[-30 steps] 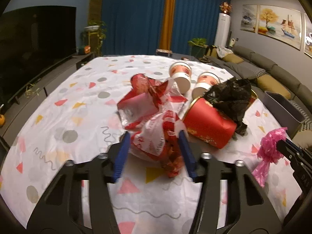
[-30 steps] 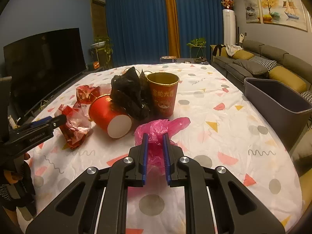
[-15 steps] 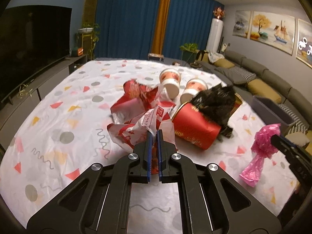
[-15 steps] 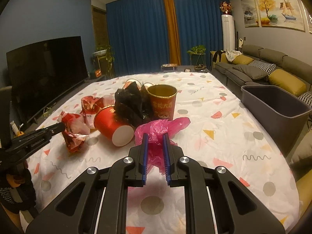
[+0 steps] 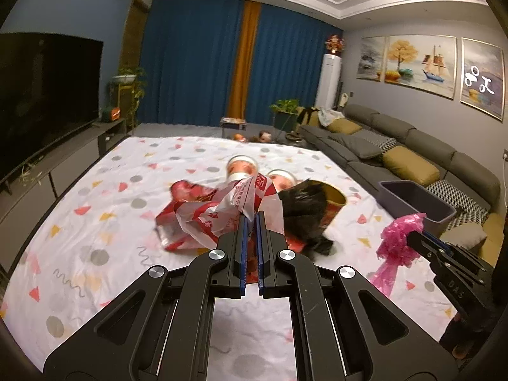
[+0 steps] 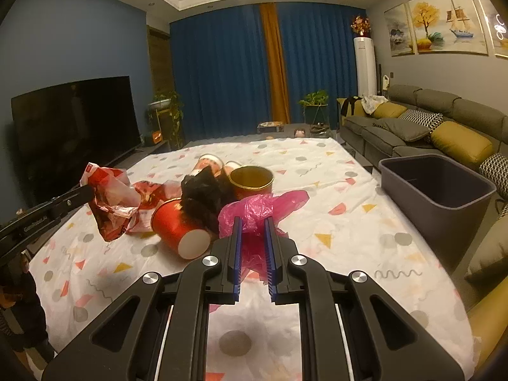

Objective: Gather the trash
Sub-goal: 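Carry the wrapper bag and pink bag over to the grey bin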

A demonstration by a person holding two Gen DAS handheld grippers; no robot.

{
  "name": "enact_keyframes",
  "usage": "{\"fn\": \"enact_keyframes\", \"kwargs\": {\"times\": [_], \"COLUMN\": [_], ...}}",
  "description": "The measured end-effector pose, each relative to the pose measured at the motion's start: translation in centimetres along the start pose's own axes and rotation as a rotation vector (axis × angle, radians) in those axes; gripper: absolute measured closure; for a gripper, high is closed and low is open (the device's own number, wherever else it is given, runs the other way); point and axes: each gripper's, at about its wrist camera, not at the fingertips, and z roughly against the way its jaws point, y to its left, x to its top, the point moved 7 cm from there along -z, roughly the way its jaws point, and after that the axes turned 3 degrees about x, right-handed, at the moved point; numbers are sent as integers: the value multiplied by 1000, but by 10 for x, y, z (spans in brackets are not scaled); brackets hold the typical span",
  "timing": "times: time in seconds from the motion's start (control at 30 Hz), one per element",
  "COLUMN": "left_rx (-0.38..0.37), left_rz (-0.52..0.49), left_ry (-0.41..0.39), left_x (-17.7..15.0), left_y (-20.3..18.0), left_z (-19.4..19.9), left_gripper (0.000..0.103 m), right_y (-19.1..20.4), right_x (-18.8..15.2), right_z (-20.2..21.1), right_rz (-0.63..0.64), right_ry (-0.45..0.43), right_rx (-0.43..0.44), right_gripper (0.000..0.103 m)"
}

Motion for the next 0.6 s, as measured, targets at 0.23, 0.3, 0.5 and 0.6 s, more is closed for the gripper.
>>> {"fn": "enact_keyframes", "kwargs": {"times": [0.23, 0.3, 0.5, 0.6], "left_rx": [-66, -80, -139, -170], "left_rz": [-35, -46, -79, -100], "left_ry": [-8, -13, -26, -30], "left_x": [9, 12, 20, 23], "left_y": [-38, -47, -88, -110], "left_z": [-4, -6, -15, -19], "left_gripper": [99, 99, 99, 99], "right_y": [-23, -31, -54, -70], "right_x": [13, 17, 25, 30], "right_z": [11, 14, 23, 27], "right_rz": [-6, -9, -12, -20], "right_ry": [-42, -53, -80, -95], "right_rx": [-33, -43, -81, -110], "right_gripper": [89, 89, 89, 89]}}
